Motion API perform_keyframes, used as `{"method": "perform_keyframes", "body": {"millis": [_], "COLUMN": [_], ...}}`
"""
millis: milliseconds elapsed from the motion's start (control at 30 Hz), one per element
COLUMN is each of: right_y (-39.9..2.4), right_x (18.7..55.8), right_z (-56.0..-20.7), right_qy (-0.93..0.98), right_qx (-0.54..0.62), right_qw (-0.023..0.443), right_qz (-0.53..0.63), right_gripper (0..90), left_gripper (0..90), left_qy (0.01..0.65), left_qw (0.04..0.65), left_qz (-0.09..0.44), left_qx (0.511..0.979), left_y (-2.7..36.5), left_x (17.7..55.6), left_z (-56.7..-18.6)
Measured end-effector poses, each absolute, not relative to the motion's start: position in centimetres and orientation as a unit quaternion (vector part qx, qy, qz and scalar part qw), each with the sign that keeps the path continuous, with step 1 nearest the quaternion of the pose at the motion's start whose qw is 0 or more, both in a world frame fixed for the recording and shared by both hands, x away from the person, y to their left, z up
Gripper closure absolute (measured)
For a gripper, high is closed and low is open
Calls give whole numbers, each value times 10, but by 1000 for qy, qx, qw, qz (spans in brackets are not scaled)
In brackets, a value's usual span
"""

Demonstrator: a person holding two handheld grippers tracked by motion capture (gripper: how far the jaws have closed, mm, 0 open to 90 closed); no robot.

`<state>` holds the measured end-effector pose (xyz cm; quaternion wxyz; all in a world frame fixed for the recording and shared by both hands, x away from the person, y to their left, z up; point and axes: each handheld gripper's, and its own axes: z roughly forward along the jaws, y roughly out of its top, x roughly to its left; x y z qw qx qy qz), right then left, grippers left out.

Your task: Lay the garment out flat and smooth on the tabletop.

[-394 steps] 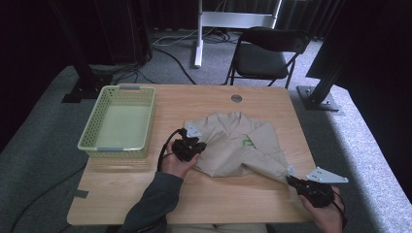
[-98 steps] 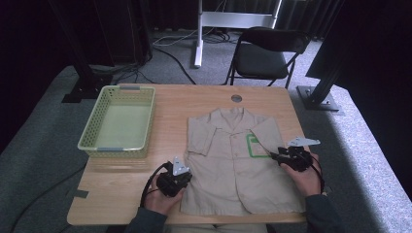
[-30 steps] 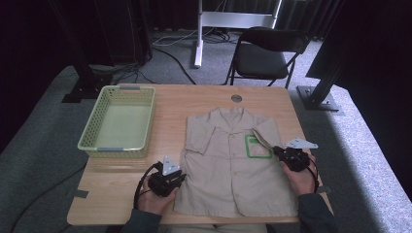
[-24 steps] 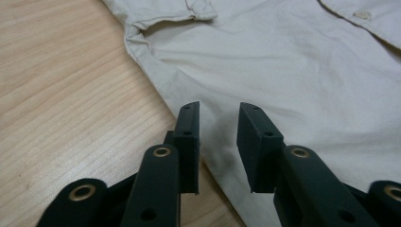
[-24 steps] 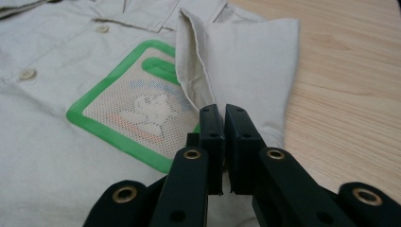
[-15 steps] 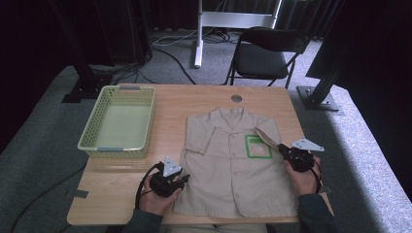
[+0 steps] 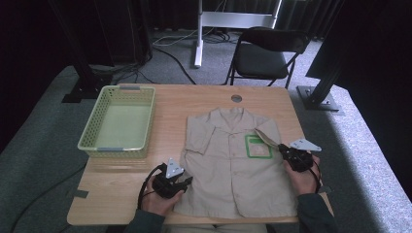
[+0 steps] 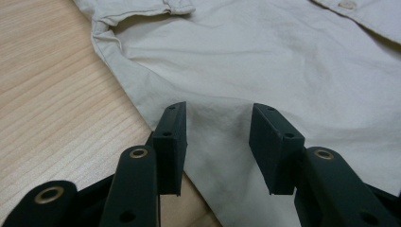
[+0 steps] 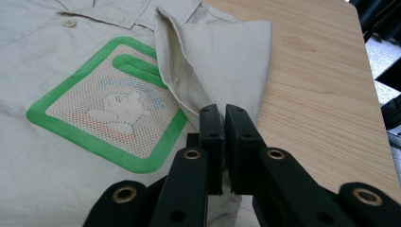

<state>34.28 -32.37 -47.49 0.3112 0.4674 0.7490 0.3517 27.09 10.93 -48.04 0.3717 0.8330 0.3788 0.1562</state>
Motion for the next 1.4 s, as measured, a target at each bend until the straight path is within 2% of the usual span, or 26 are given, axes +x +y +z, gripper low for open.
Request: {"method": "perform_keyframes", "body": {"millis": [667, 1400], "right_y": [-330, -343], "right_x": [344, 344], "right_z": [-474, -473], "right_qy": [740, 718], "right_qx": [478, 503], "right_qw": [313, 328], "right_qz": [354, 351], "right_gripper": [856, 850], "left_gripper": [478, 436], "left_qy": [374, 370], "left_qw": [371, 366], "left_qz": [165, 171], "left_qx": [834, 837], "left_y": [106, 103], "left_x": [269, 267], "left_z": [-484, -484]}}
